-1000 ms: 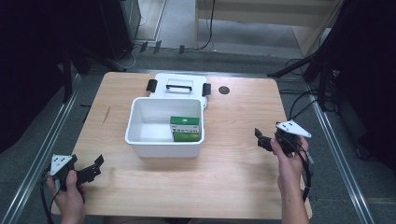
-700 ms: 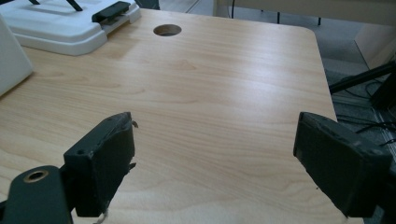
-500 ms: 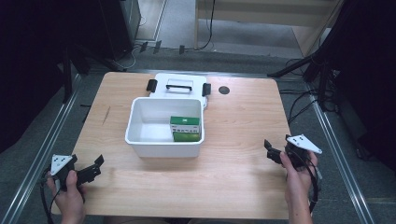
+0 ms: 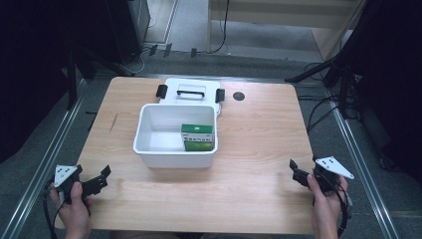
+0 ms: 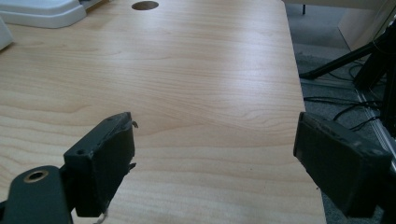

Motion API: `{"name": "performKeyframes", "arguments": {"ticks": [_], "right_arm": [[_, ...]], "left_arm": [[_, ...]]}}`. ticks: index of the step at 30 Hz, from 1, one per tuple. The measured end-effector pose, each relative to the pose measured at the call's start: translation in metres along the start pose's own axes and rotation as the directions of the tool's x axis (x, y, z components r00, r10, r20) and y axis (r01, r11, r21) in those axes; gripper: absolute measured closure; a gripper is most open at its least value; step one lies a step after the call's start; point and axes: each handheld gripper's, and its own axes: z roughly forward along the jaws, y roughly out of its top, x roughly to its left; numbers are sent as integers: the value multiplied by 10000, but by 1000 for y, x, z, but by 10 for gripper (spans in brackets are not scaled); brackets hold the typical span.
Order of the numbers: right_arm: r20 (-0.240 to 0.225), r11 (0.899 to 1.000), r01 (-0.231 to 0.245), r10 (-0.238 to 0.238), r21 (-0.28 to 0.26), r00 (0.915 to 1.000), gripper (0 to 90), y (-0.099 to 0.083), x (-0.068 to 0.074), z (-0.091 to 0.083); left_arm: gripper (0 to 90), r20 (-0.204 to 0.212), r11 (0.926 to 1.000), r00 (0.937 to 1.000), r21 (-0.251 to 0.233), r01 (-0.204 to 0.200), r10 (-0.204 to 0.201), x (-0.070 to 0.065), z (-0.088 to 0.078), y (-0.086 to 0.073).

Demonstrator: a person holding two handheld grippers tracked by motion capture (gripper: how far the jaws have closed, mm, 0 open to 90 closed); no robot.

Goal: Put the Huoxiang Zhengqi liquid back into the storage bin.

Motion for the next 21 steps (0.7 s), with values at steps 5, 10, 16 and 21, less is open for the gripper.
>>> {"name": "performKeyframes", "arguments": {"ticks": [5,10,16,21], "right_arm": [[22,9999,156,-156,70,9999,131,-6,1,-7],[61,9998,167,-167,50,9998,131,-11,1,-12],[128,9996,251,-252,91,9996,131,-18,0,-19],[243,9998,172,-172,35,9996,130,-24,-1,-22]], "left_arm": [[6,4,10000,10000,-2,-6,6,0,0,0],[6,-2,10000,10000,-2,-28,28,0,0,0],[6,2,10000,10000,-5,-23,23,0,0,0],[6,3,10000,10000,-3,-24,24,0,0,0]]}}
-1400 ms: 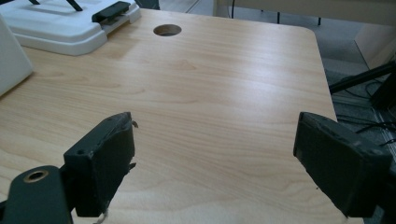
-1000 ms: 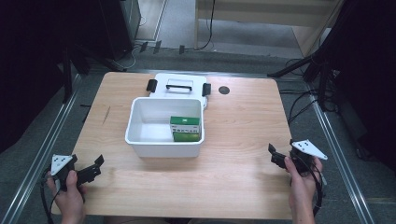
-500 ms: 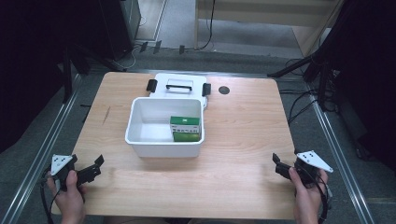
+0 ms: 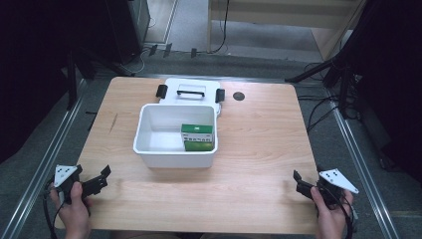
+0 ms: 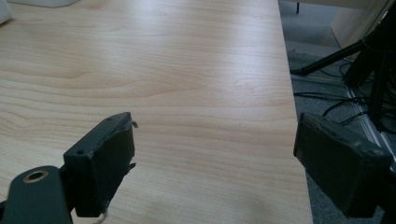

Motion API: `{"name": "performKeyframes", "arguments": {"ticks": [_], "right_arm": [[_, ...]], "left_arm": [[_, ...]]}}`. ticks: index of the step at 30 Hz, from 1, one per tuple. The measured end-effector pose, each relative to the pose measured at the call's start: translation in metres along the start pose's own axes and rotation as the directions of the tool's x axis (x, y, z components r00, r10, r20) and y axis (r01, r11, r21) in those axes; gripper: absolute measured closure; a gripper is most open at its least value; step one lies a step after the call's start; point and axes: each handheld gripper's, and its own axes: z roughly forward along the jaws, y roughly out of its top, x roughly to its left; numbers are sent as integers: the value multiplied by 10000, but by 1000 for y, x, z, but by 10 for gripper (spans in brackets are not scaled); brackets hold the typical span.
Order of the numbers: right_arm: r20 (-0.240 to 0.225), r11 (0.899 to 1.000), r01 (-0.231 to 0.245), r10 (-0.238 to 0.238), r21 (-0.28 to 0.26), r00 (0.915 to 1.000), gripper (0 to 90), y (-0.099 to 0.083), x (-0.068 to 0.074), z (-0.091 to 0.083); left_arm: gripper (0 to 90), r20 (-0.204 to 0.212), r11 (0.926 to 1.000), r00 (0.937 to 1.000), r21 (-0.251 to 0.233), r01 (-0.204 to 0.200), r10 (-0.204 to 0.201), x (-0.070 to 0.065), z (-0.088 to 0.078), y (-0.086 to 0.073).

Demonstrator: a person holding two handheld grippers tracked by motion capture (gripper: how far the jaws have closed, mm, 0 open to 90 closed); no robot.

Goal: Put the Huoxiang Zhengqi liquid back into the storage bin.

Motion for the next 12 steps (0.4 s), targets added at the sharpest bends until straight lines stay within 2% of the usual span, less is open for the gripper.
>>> {"name": "performKeyframes", "arguments": {"ticks": [12], "right_arm": [[24,9999,-106,106,-27,9999,130,-4,3,-2]], "left_arm": [[6,5,10000,10000,19,34,-34,0,0,0]]}}
